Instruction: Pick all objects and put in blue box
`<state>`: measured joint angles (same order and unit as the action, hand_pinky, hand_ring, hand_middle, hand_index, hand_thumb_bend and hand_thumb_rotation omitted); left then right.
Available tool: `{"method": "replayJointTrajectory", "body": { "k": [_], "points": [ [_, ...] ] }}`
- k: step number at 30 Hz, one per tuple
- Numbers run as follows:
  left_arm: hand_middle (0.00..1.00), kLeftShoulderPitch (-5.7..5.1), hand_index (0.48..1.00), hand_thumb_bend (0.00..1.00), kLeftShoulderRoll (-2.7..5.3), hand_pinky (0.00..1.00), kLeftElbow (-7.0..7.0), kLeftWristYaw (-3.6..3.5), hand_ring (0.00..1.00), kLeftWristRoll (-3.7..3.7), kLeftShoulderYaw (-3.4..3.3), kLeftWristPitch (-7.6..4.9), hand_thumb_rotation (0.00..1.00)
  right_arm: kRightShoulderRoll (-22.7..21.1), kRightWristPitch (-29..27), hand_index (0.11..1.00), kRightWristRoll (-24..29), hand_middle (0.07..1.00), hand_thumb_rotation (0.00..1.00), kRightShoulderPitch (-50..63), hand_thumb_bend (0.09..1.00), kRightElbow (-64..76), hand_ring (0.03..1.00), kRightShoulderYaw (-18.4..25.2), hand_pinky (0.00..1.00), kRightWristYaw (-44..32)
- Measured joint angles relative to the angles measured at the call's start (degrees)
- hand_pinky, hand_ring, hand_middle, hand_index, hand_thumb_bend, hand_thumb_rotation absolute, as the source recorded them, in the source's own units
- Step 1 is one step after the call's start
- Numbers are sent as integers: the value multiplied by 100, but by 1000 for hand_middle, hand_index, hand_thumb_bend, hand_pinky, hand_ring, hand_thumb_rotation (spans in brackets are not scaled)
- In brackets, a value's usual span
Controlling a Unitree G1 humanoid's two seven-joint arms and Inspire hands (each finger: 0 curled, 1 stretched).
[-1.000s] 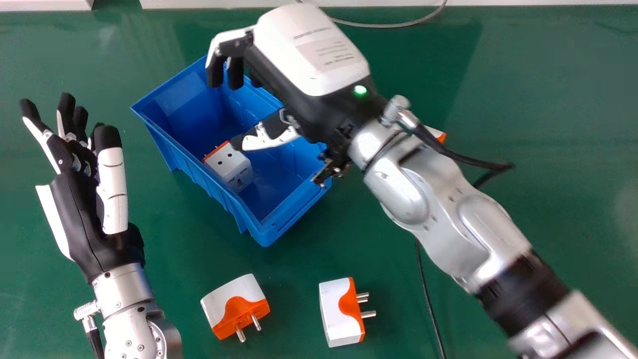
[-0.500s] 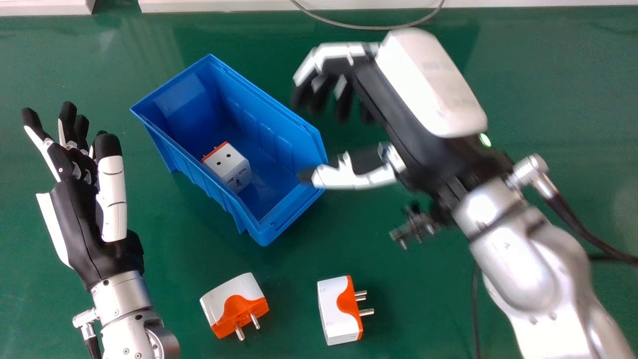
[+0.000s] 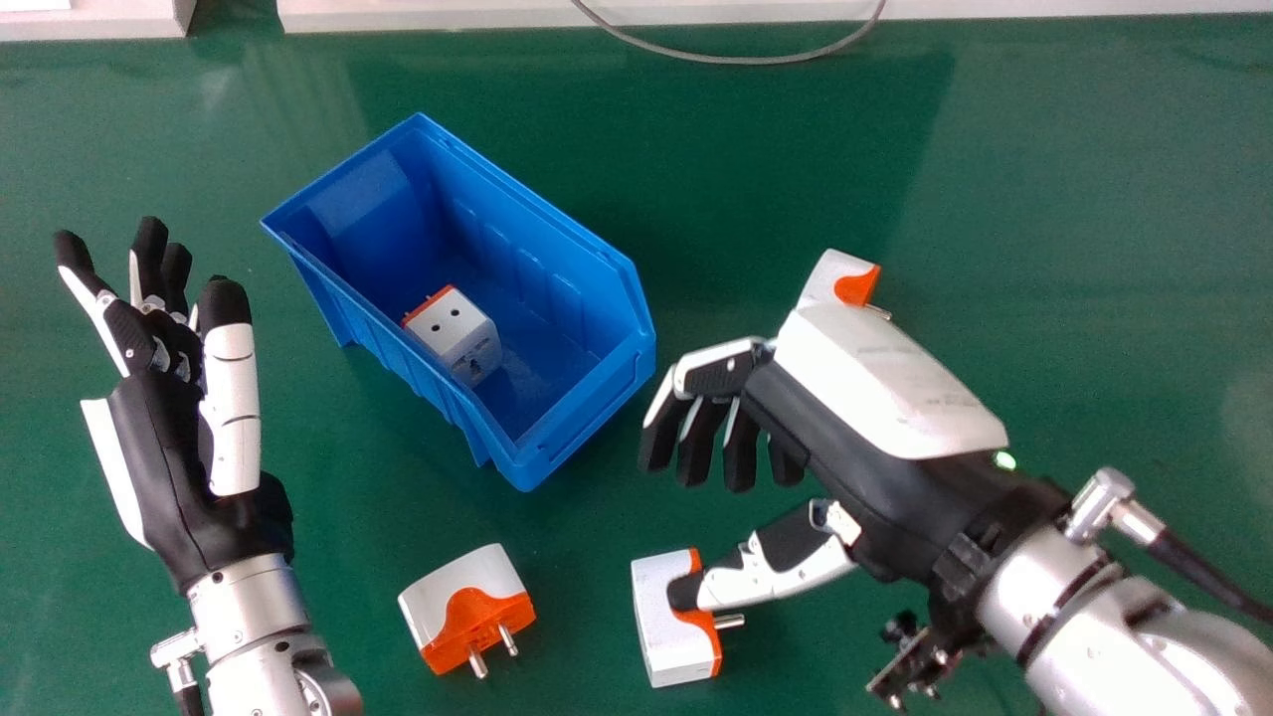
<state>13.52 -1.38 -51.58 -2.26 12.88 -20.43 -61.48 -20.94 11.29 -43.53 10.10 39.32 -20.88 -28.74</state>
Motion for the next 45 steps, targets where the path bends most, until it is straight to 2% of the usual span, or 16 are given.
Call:
{"method": "replayJointTrajectory", "body": {
  "k": [2, 5, 7, 8, 10, 14, 16, 19, 21, 27, 32, 34, 40, 41, 43, 45],
  "points": [
    [964, -3, 965, 734, 0, 911, 31, 7, 962, -23, 3, 8, 714, 17, 56, 533, -80, 508, 0, 19, 493, 0, 429, -76, 317, -76],
    [966, -16, 967, 753, 2, 915, 68, 64, 965, -77, 9, 62, 716, 54, 156, 519, -441, 541, 0, 19, 492, 6, 447, -206, 316, -156],
    [967, -32, 967, 753, 5, 918, 79, 100, 967, -104, 11, 91, 718, 85, 229, 614, -777, 667, 0, 19, 630, 56, 580, -294, 457, -293],
    [967, -47, 968, 753, 9, 918, 88, 109, 967, -110, 19, 94, 717, 85, 280, 639, -996, 700, 0, 19, 663, 131, 613, -360, 489, -438],
    [969, -52, 971, 750, 16, 918, 90, 119, 969, -123, 41, 94, 722, 100, 324, 744, -1197, 846, 32, 10, 782, 179, 783, -417, 657, -631],
    [969, -50, 971, 750, 21, 918, 95, 117, 969, -148, 67, 95, 722, 163, 443, 744, -1621, 846, 32, -43, 782, 181, 783, -483, 657, -1047],
    [970, -50, 973, 751, 20, 918, 96, 104, 969, -144, 70, 95, 723, 274, 560, 762, -1910, 874, 48, -88, 799, 179, 817, -538, 693, -1345],
    [975, -45, 977, 729, 21, 926, 97, 91, 973, -115, 76, 95, 715, 412, 579, 873, -2055, 967, 125, -123, 890, 179, 952, -588, 902, -1554],
    [978, -42, 980, 726, 20, 921, 97, 91, 973, -110, 76, 95, 718, 480, 574, 903, -2142, 992, 147, -153, 919, 178, 988, -593, 955, -1625],
    [975, -40, 976, 751, 16, 913, 97, 94, 971, -104, 76, 97, 711, 608, 566, 916, -2250, 1000, 153, -177, 913, 168, 1000, -586, 969, -1755],
    [978, -19, 977, 738, 17, 915, 97, 81, 973, -43, 75, 104, 700, 658, 537, 913, -2260, 1000, 155, -254, 914, 7, 1000, -592, 958, -1766],
    [980, -8, 981, 737, 17, 916, 98, 51, 975, -49, 84, 104, 704, 664, 517, 908, -2261, 1000, 155, -292, 922, -220, 1000, -620, 944, -1707],
    [982, -5, 982, 736, 17, 918, 122, 51, 976, -48, 91, 107, 705, 671, 285, 904, -2174, 999, 145, -325, 920, -872, 994, -728, 917, -1309],
    [981, -4, 981, 734, 20, 917, 136, 43, 975, -48, 94, 108, 704, 678, 187, 900, -2088, 990, 136, -335, 914, -1065, 980, -750, 896, -1077],
    [981, -5, 980, 734, 21, 919, 151, 38, 975, -47, 95, 108, 702, 684, 56, 859, -1931, 904, 67, -337, 856, -1290, 847, -787, 736, -795],
    [982, -7, 980, 732, 23, 922, 159, 34, 977, -48, 95, 108, 701, 691, -96, 801, -1842, 827, 22, -350, 810, -1549, 746, -827, 642, -445]
  ]
}}
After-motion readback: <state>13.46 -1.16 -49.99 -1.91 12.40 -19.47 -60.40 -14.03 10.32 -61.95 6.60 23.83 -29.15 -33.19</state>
